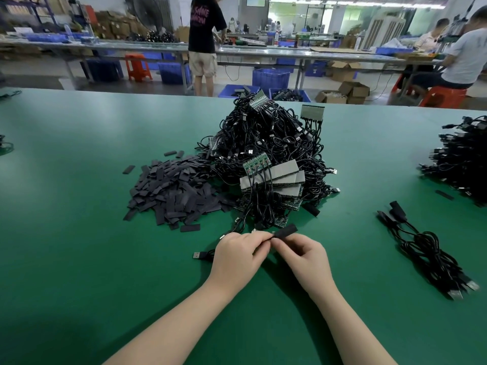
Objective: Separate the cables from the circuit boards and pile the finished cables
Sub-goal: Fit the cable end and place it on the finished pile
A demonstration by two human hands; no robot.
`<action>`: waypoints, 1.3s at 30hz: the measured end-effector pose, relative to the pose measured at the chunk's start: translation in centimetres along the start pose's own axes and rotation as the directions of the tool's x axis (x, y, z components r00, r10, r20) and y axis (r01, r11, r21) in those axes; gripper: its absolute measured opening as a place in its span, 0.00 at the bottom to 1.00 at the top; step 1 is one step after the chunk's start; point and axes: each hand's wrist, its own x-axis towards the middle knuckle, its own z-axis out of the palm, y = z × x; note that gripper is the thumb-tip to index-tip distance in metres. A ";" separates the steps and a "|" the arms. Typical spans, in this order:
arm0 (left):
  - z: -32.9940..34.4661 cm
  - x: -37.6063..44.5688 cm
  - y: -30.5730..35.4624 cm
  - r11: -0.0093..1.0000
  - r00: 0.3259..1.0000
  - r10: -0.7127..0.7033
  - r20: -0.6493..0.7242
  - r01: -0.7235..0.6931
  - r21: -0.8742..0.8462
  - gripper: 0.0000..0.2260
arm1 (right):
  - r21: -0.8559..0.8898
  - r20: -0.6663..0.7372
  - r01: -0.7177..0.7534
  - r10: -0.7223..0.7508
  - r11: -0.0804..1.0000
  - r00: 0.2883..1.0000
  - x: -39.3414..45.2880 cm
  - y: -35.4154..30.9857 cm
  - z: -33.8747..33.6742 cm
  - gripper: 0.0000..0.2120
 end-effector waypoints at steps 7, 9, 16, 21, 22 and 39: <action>0.1 0.2 0.3 0.998 0.996 -0.054 0.071 0.051 0.045 0.13 | 0.325 -0.207 -0.063 0.136 0.943 0.969 0.3 0.4 -0.7 0.06; 0.2 0.3 0.4 0.994 0.994 -0.075 0.086 0.068 0.081 0.12 | 0.412 -0.262 -0.060 0.181 0.909 0.948 0.5 0.4 -1.1 0.07; 0.1 0.1 0.1 0.999 0.989 -0.027 0.144 0.030 -0.014 0.11 | 0.197 -0.135 -0.070 0.097 0.978 0.986 0.3 0.5 -0.2 0.07; -0.4 0.1 0.6 0.995 0.985 0.042 0.168 -0.026 -0.096 0.15 | 0.166 -0.176 -0.016 0.046 0.986 0.983 0.2 -0.4 -0.3 0.10; -0.5 0.1 0.7 0.995 0.986 0.046 0.161 -0.030 -0.097 0.15 | 0.259 -0.226 -0.011 0.072 0.966 0.971 0.5 -0.9 -0.9 0.10; -0.6 0.4 1.0 0.996 0.985 0.037 0.169 -0.023 -0.082 0.11 | -0.847 -0.461 -0.473 0.108 0.243 0.881 4.1 0.9 -22.0 0.16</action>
